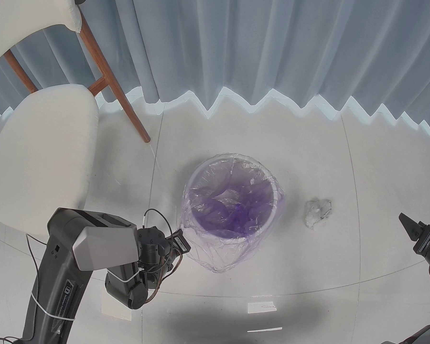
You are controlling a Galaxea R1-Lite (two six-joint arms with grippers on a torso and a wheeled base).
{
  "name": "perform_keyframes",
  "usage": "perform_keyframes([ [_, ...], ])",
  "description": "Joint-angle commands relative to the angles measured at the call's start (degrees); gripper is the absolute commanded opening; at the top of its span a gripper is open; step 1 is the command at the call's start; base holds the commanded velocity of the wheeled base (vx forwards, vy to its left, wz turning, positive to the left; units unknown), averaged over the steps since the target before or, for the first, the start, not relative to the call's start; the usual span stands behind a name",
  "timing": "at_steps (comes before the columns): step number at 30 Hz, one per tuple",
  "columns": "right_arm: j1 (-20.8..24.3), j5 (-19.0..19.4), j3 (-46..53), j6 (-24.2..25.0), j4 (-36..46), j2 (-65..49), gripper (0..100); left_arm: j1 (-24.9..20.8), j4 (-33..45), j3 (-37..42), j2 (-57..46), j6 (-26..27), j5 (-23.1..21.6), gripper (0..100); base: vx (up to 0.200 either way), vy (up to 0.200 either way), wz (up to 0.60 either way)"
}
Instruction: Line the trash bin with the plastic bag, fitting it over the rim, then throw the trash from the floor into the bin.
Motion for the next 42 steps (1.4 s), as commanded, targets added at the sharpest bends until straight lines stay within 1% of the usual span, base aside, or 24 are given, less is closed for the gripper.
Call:
perform_keyframes([
  [1, 0.0, 0.0, 0.0, 0.0, -0.2, 0.1, 100, -0.1, 0.0, 0.4, -2.9, -0.3, 0.0, 100, 0.0, 0.0, 0.0],
  [3, -0.1, 0.0, 0.0, 0.0, 0.0, 0.1, 100, -0.3, 0.0, 3.5, -6.3, -0.2, 0.2, 100, 0.0, 0.0, 0.0],
  [4, -0.1, 0.0, 0.0, 0.0, 0.0, 0.1, 100, -0.3, 0.0, 3.5, -6.3, -0.2, 0.2, 100, 0.0, 0.0, 0.0],
  [8, -0.1, 0.0, -0.5, 0.2, 0.1, 0.4, 100, -1.5, -0.1, 15.1, -19.5, -0.4, 0.5, 100, 0.0, 0.0, 0.0],
  [9, -0.1, 0.0, -0.5, 0.2, 0.1, 0.6, 100, -1.9, -0.1, 18.8, -24.3, -0.4, 1.0, 100, 0.0, 0.0, 0.0],
  [10, -0.1, 0.0, -0.5, 0.2, 0.1, 0.8, 100, -2.2, 0.0, 20.8, -26.9, -0.4, 1.2, 100, 0.0, 0.0, 0.0],
  [11, -0.1, 0.0, -0.5, 0.2, 0.1, 1.4, 100, -3.1, 0.0, 24.7, -32.8, -0.4, 1.6, 100, 0.0, 0.0, 0.0],
  [12, -0.1, 0.0, -0.5, 0.2, 0.1, 1.4, 100, -3.1, 0.0, 25.2, -33.4, -0.4, 1.6, 100, 0.0, 0.0, 0.0],
  [13, -0.1, 0.0, -0.7, 0.3, 0.1, 2.8, 100, -3.9, 0.1, 30.4, -41.1, -0.3, 1.9, 100, 0.0, 0.0, 0.0],
  [16, -0.1, 0.0, -1.9, 0.4, 0.0, 6.3, 100, -4.3, 0.1, 35.7, -49.8, 0.2, 3.2, 100, 0.0, 0.0, 0.0],
  [19, -0.1, 0.1, -3.7, 0.7, -0.2, 10.4, 100, -4.3, 0.1, 37.9, -56.7, 0.4, 5.6, 100, 0.0, 0.0, 0.0],
  [21, -0.1, 0.5, -5.0, 1.1, -0.2, 13.0, 100, -4.3, 0.1, 40.1, -61.0, 0.4, 6.4, 100, 0.0, 0.0, 0.0],
  [23, -0.1, 0.6, -5.1, 1.1, -0.2, 13.1, 100, -4.4, 0.1, 40.3, -61.3, 0.4, 6.4, 100, 0.0, 0.0, 0.0],
  [24, -0.1, 2.0, -7.0, 1.2, -0.2, 17.3, 100, -4.9, 0.2, 44.3, -67.6, 2.0, 6.2, 100, 0.0, 0.0, 0.0],
  [26, -0.1, 2.2, -8.8, 1.2, -0.2, 20.5, 100, -4.7, 0.8, 45.5, -71.8, 4.7, 6.2, 100, 0.0, 0.0, 0.0],
  [28, -0.1, 2.2, -10.2, 1.2, -0.3, 23.1, 100, -4.1, 1.5, 45.5, -73.8, 5.9, 6.4, 100, 0.0, 0.0, 0.0],
  [31, -0.4, 2.4, -13.7, 1.2, -0.7, 28.3, 100, -1.4, 2.9, 45.5, -77.3, 9.3, 6.3, 100, 0.0, 0.0, 0.0],
  [33, -0.4, 2.7, -15.3, 1.2, -0.7, 31.0, 100, -0.6, 3.7, 45.5, -78.8, 10.8, 6.3, 100, 0.0, 0.0, 0.0],
  [35, -0.5, 3.1, -16.2, 1.2, -0.9, 32.8, 100, -0.1, 5.0, 45.5, -80.0, 11.2, 6.2, 100, 0.0, 0.0, 0.0],
  [39, -0.9, 4.8, -18.6, 0.7, -1.0, 37.4, 100, 1.9, 13.1, 45.5, -84.7, 12.3, 6.3, 100, 0.0, 0.0, 0.0],
  [42, -1.6, 6.1, -21.1, 0.6, -1.0, 40.2, 100, 4.2, 17.5, 45.5, -87.4, 14.0, 5.8, 100, 0.0, 0.0, 0.0],
])
